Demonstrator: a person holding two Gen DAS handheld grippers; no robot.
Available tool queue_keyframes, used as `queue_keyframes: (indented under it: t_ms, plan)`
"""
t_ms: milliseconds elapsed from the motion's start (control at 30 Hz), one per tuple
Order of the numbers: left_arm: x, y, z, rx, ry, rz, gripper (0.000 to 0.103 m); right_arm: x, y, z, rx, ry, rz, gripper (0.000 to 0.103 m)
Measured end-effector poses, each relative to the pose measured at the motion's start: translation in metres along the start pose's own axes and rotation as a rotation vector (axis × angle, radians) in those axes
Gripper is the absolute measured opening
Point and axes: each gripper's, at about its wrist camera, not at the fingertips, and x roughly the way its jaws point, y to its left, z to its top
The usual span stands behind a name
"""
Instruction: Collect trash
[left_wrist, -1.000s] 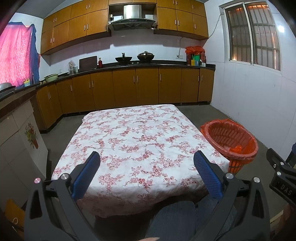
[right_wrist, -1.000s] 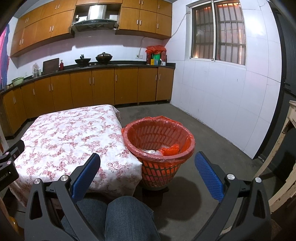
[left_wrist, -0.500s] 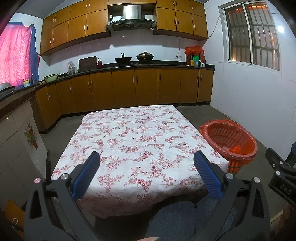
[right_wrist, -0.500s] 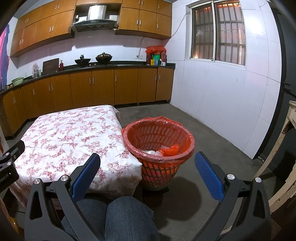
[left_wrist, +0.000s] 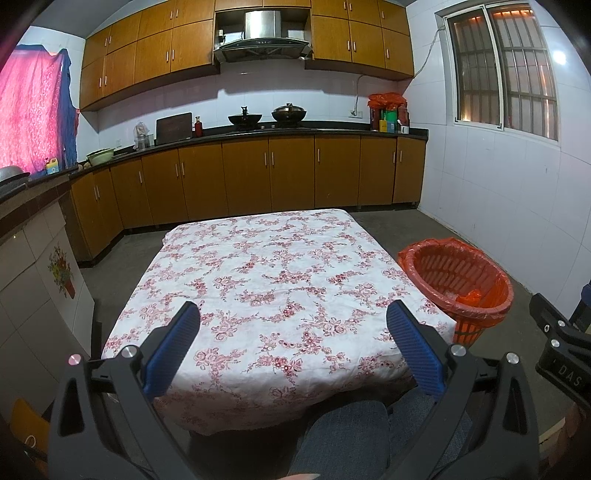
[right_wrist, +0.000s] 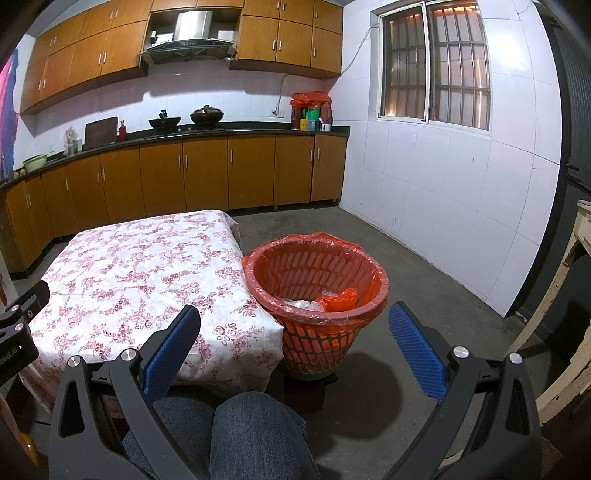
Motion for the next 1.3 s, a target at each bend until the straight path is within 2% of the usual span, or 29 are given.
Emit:
queue_keyframes:
  t_ms: [1300]
  plan:
    - [0.0036, -0.0039, -0.0017, -0.002, 0.006, -0.011, 0.099, 0.0001, -0.0019, 0.0006, -0.001, 0.001, 0.001, 0.101]
